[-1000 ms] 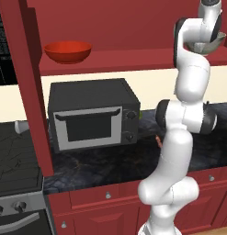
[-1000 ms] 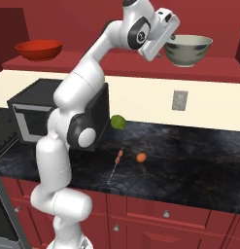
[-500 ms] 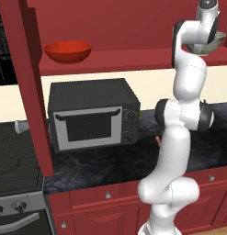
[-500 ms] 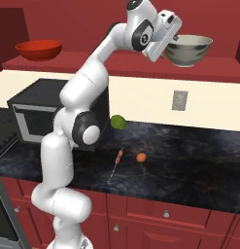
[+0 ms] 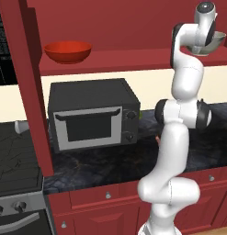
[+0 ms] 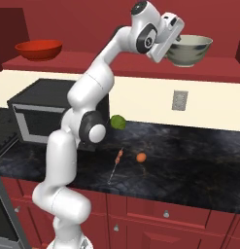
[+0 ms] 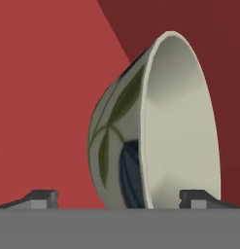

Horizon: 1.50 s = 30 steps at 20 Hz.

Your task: Pick both bowls and place them on the counter. Then place the kebab skewer in one bowl and place the egg in the other bowl.

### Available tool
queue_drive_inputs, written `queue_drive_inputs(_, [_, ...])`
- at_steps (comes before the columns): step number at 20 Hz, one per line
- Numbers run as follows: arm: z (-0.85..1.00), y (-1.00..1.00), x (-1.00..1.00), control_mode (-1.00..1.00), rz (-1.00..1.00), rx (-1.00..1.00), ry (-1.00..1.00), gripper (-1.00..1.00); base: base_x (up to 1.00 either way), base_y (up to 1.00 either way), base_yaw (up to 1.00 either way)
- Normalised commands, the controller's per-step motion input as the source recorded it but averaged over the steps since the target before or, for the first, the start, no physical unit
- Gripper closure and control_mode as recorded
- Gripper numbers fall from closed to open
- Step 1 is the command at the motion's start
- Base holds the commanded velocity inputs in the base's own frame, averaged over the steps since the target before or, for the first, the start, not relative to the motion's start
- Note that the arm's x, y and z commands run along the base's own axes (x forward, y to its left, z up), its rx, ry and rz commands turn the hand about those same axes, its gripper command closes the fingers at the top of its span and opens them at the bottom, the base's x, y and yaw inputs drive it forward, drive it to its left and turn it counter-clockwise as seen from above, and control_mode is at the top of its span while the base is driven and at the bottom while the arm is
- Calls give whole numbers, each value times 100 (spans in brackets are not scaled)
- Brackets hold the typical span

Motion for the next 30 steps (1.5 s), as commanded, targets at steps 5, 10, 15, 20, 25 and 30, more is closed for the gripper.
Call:
queue_drive_inputs(5, [-3, 0, 18, -100, 1, 0, 1, -100, 0, 0, 0])
queue_drive_inputs(10, [-8, 0, 21, -100, 2, 0, 4, -100, 0, 0, 0])
queue_drive_inputs(15, [-14, 0, 7, -100, 0, -1, 4, 100, 0, 0, 0])
queue_drive_inputs(20, [-14, 0, -24, -100, 0, 0, 0, 100, 0, 0, 0])
queue_drive_inputs(25, [-29, 0, -79, -100, -1, 1, -14, 100, 0, 0, 0])
queue_drive_inputs(30, [-37, 2, -100, -100, -5, 0, -19, 100, 0, 0, 0])
